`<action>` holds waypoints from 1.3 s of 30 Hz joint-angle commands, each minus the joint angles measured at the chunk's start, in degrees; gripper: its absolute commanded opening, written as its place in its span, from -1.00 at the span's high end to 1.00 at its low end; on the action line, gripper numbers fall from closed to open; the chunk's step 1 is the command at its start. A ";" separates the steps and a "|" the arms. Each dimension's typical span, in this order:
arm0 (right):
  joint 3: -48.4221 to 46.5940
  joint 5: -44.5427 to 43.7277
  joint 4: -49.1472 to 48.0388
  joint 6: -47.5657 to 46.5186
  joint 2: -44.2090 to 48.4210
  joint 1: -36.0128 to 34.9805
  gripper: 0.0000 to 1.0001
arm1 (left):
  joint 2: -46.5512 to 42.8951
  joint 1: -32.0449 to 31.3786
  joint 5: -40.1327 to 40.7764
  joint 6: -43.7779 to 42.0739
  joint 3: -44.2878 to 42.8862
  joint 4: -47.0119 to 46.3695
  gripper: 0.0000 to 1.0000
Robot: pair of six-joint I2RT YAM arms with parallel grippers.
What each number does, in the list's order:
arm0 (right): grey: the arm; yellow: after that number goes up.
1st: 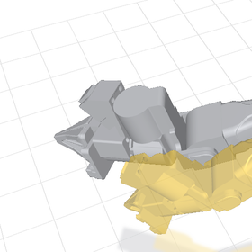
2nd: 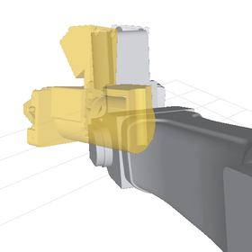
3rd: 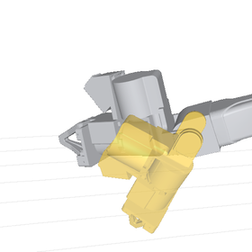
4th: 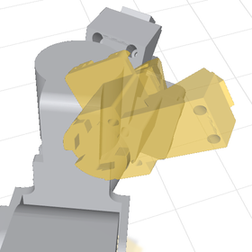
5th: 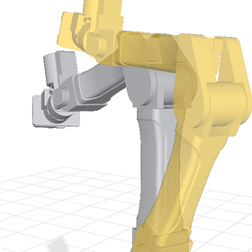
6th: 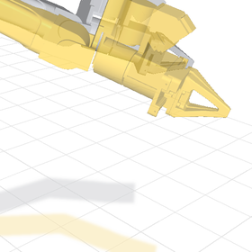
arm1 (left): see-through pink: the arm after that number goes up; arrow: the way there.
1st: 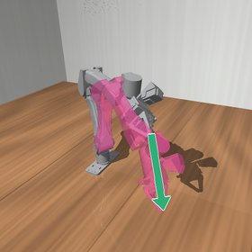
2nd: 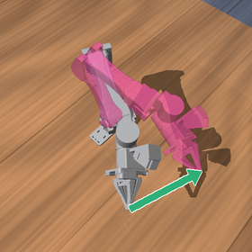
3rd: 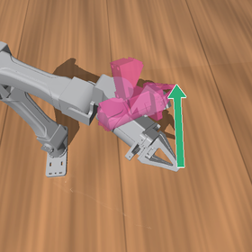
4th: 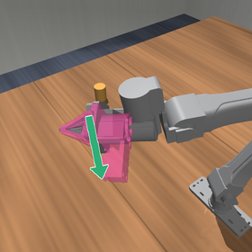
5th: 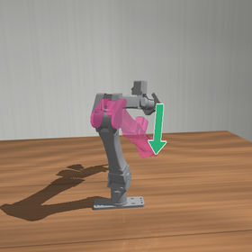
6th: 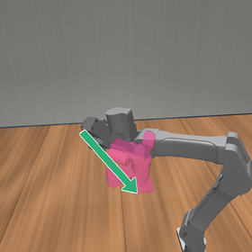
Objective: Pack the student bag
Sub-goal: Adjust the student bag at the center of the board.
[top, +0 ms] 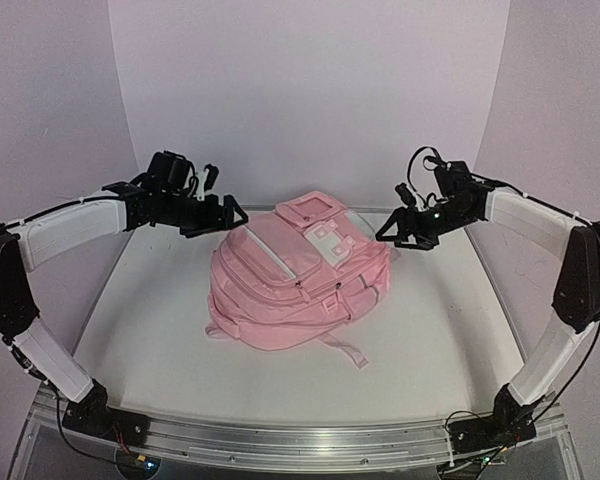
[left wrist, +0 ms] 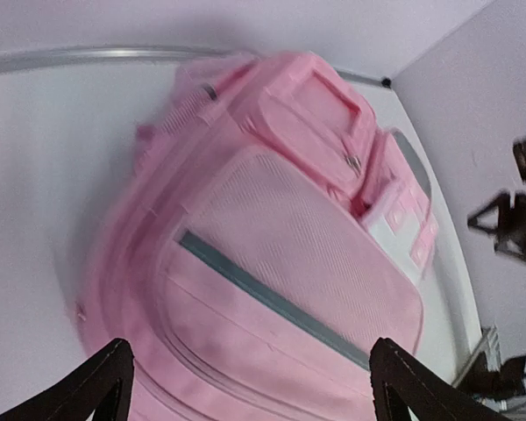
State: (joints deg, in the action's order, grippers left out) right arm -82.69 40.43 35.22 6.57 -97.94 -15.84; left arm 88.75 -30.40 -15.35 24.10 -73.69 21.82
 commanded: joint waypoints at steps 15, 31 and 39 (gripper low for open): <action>4.22 12.13 -6.56 5.76 -11.86 -3.75 -0.49 | 15.87 1.60 -19.11 -3.54 -6.69 -10.58 -0.67; -12.74 13.98 -12.70 14.86 -25.53 -3.45 -0.50 | 1.94 -12.82 -11.58 9.29 14.73 -20.41 -0.49; -0.80 14.44 -15.27 15.95 -16.36 -3.54 -0.51 | 1.10 -14.21 -6.49 8.63 14.38 -15.26 -0.81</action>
State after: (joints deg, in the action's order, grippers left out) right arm -88.56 49.89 18.12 21.69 -122.17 -16.58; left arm 91.31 -43.34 -22.64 32.66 -58.72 5.70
